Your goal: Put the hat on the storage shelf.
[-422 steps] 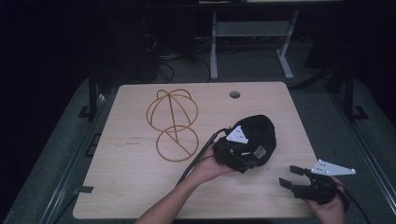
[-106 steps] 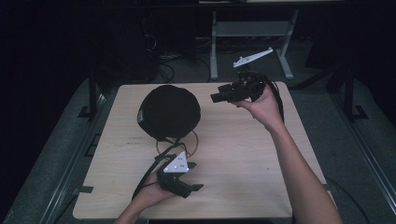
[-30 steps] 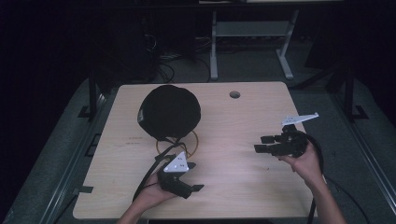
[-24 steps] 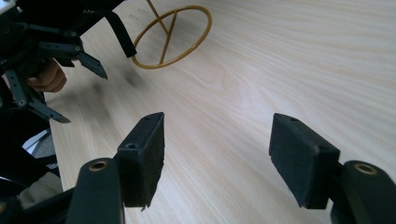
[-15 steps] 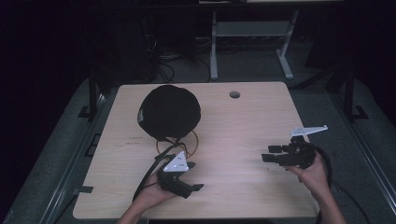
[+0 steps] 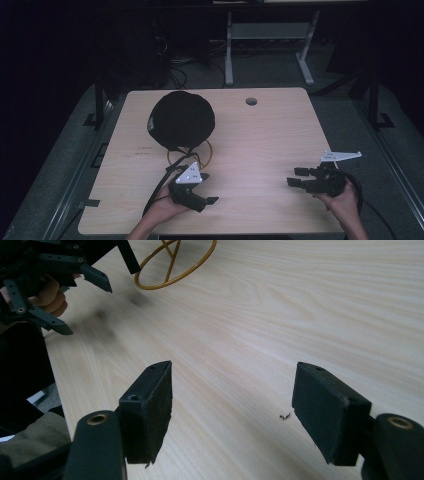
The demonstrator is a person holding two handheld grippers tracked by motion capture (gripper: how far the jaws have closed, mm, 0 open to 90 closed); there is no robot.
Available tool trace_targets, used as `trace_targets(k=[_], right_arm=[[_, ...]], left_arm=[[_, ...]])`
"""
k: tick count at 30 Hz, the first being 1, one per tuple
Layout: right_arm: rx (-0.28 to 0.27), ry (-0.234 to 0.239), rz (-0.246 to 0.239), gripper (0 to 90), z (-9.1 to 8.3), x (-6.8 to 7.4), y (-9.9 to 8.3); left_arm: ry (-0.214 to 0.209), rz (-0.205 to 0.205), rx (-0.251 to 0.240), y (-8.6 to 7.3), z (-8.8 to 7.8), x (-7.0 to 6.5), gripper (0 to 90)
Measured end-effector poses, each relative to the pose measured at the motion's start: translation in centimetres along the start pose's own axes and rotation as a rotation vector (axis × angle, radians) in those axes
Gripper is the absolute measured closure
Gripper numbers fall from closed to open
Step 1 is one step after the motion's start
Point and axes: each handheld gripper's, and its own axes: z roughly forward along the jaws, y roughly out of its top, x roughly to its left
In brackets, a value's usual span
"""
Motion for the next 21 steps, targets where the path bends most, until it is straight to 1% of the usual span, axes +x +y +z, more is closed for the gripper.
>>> trace_targets(k=[3, 6, 8, 10, 13, 16, 18, 19, 20, 21], right_arm=[[-0.001, -0.007, 0.007, 31.6, -0.3, 0.1, -0.8], [-0.007, -0.009, 0.007, 31.6, -0.3, 0.1, -1.2], [0.002, -0.022, 0.005, 31.2, -0.4, 0.3, -1.8], [0.003, -0.026, 0.012, 31.2, -0.4, 0.4, -1.9], [0.001, -0.022, 0.014, 31.1, -0.4, 0.5, -2.3], [-0.011, -0.021, 0.015, 31.0, -0.5, 0.7, -2.9], [-0.037, -0.032, 0.012, 31.1, -0.8, 0.9, -3.3], [-0.045, -0.03, 0.015, 31.1, -0.9, 1.0, -3.4], [-0.047, -0.035, 0.006, 31.1, -1.1, 1.0, -3.5], [-0.05, -0.046, 0.002, 30.9, -1.3, 1.1, -3.7]], left_arm=[[0.0, 0.0, 0.002, 0.0, 0.0, 0.0, 19.9], [-0.002, -0.002, 0.002, 0.0, 0.0, 0.0, 19.9], [-0.001, -0.003, 0.002, 0.0, 0.0, 0.0, 19.8], [-0.002, -0.006, 0.0, 0.0, 0.0, 0.0, 19.9], [-0.002, -0.007, -0.002, 0.0, 0.0, 0.1, 19.8], [-0.003, -0.012, 0.0, -0.1, 0.0, 0.1, 19.8], [-0.006, -0.013, 0.0, -0.1, 0.0, 0.1, 19.5], [-0.005, -0.009, 0.0, 0.0, 0.1, 0.1, 19.5], [-0.004, -0.008, 0.0, 0.0, 0.1, 0.0, 19.5], [-0.006, -0.005, 0.001, 0.1, 0.1, 0.0, 19.5]])
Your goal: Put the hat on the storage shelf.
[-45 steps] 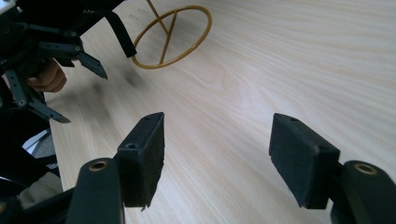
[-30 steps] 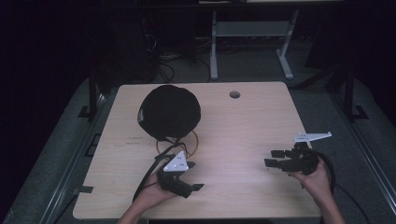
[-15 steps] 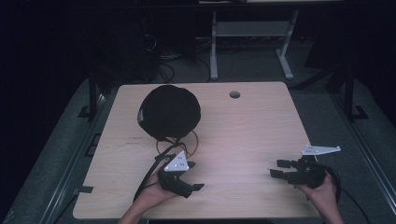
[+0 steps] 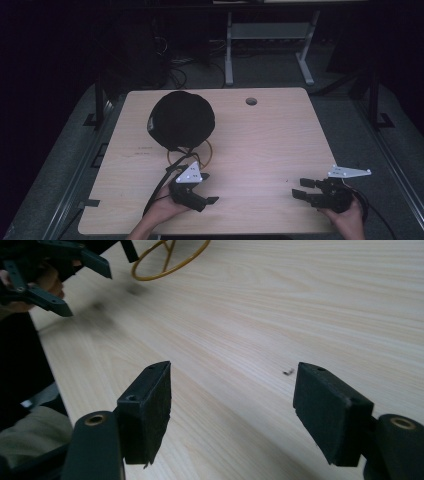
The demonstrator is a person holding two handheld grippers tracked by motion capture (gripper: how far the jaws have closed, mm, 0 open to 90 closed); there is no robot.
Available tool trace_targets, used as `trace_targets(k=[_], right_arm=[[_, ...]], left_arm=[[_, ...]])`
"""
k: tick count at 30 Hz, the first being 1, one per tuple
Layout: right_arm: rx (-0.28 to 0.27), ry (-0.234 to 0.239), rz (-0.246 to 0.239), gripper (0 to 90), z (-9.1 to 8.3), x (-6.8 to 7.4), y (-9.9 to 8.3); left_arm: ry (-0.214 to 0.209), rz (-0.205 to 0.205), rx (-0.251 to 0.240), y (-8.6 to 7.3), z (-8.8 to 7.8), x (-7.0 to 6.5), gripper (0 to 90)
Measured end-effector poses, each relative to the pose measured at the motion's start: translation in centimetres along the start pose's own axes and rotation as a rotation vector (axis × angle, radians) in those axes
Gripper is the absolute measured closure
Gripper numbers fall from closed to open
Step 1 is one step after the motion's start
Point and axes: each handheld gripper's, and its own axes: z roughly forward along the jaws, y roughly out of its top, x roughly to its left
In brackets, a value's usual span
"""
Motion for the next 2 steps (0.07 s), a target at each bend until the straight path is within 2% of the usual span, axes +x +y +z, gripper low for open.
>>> trace_targets(k=[2], right_arm=[[-0.015, 0.002, 0.009, 30.8, -0.32, -0.18, -0.27]], left_arm=[[0.003, 0.003, 0.005, 0.03, 0.08, -0.04, 19.5]])
